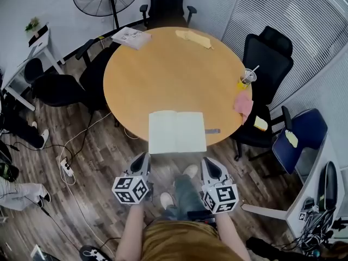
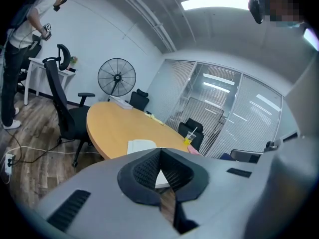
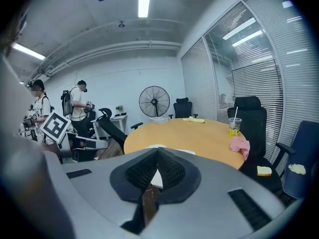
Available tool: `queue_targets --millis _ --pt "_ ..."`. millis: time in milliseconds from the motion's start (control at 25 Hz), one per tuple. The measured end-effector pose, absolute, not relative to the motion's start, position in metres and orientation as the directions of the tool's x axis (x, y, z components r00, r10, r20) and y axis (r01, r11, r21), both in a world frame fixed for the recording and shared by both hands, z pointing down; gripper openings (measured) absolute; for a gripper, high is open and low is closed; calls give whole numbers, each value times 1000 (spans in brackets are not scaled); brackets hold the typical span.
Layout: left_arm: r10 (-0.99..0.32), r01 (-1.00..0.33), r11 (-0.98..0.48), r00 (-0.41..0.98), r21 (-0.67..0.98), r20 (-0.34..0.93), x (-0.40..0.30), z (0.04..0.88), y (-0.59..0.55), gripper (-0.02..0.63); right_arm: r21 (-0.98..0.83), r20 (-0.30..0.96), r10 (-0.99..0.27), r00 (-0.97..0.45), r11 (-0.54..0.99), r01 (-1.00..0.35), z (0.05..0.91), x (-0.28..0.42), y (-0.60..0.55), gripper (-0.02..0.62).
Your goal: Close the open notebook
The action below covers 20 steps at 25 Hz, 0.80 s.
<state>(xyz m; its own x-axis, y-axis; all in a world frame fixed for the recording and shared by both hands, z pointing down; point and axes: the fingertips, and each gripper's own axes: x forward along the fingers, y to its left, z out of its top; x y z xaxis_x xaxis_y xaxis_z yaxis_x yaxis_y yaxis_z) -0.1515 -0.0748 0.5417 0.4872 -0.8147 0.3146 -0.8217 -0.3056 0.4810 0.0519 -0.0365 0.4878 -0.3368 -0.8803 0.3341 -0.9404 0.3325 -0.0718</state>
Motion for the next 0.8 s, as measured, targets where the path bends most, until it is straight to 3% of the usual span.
queue_targets --millis 800 --pt "-735 -903 -198 393 380 552 -137 626 -111 37 -101 417 -821 -391 385 -917 529 59 -89 12"
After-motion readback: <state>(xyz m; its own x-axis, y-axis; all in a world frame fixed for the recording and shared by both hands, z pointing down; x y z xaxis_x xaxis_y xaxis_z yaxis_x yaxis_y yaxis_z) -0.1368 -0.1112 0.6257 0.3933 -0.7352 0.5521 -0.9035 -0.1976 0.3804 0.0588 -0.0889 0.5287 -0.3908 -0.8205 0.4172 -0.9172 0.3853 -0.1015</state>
